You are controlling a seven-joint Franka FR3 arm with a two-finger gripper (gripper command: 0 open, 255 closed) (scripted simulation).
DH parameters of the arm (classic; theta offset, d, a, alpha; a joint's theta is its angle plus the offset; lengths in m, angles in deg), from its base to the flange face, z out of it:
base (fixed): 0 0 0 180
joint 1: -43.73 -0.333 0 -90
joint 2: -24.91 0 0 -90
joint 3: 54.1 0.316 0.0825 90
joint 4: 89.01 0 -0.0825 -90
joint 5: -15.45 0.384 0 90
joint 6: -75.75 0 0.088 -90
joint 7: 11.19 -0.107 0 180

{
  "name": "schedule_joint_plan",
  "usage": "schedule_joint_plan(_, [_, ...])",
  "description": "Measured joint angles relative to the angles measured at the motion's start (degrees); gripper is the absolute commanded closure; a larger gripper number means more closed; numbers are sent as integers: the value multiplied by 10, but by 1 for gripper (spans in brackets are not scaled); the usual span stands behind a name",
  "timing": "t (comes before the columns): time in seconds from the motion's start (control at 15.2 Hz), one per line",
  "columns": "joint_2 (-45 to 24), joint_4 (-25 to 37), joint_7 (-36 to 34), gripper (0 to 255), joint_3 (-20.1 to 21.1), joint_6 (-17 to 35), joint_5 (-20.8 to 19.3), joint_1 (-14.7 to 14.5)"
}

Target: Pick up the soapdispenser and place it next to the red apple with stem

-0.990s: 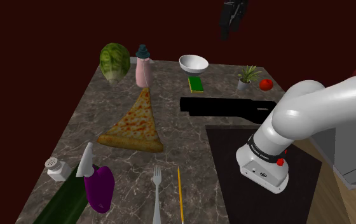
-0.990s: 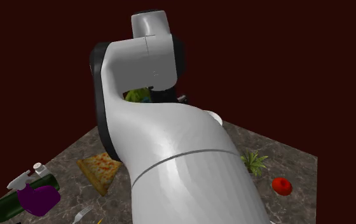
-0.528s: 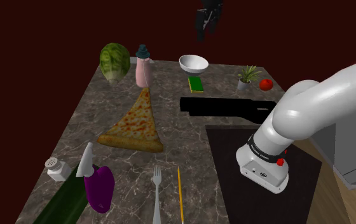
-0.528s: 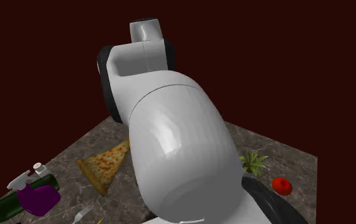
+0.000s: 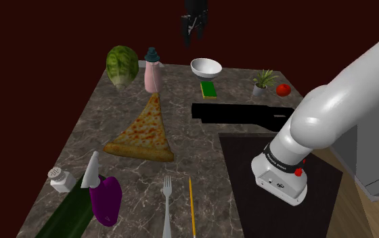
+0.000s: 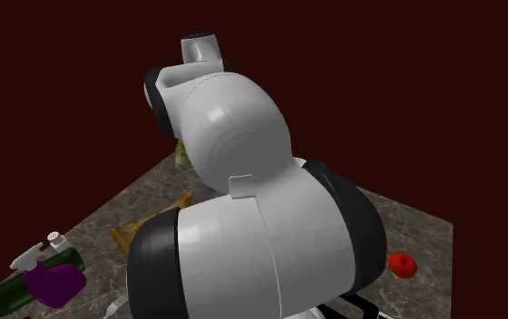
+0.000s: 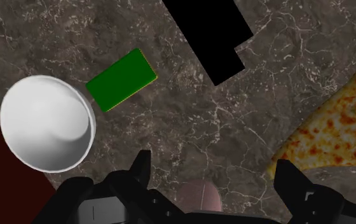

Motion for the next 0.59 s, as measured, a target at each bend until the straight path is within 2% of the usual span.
schedule_joint_plan(0.33, [-100,75,4,0,4,34,0,-4])
schedule_joint_plan(0.59, [-192,161,8,0,7,45,-1,-7])
